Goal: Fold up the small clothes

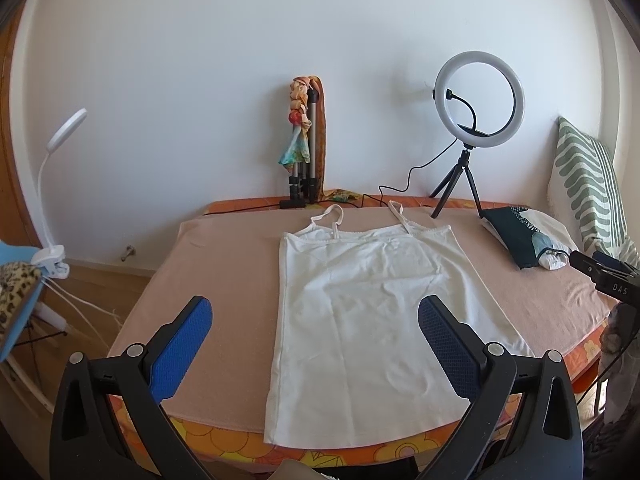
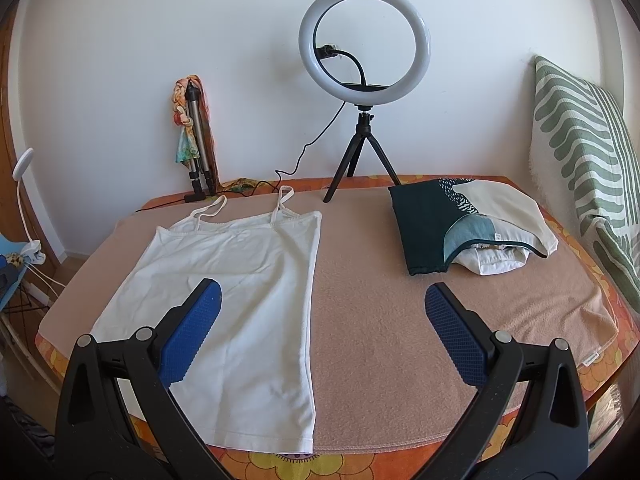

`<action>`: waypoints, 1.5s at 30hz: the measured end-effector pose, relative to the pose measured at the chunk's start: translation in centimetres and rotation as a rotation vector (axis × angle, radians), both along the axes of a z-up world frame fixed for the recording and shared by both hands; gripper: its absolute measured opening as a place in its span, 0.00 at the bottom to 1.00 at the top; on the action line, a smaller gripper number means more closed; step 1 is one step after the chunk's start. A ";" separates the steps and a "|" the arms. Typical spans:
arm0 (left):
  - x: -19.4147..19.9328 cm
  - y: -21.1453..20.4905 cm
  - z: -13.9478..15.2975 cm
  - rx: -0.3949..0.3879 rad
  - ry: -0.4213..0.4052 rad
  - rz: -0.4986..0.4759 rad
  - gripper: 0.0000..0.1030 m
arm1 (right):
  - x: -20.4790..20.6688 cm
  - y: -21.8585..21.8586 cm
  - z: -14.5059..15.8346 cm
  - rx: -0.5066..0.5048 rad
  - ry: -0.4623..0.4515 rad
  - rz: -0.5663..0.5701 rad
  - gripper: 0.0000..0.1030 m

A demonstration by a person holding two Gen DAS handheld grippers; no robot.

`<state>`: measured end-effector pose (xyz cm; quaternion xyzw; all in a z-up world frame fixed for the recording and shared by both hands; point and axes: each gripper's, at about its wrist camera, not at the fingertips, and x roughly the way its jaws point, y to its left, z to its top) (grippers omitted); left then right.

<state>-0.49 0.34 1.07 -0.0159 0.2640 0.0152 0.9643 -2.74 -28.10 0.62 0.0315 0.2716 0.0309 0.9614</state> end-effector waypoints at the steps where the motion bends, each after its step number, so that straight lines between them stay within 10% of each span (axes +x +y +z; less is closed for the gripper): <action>1: 0.0 0.0 0.0 0.000 0.000 0.000 0.99 | 0.0 0.0 0.0 0.001 0.000 0.001 1.00; 45: 0.1 0.8 0.3 0.008 -0.002 0.007 0.99 | 0.1 1.0 -0.3 0.003 0.002 0.011 1.00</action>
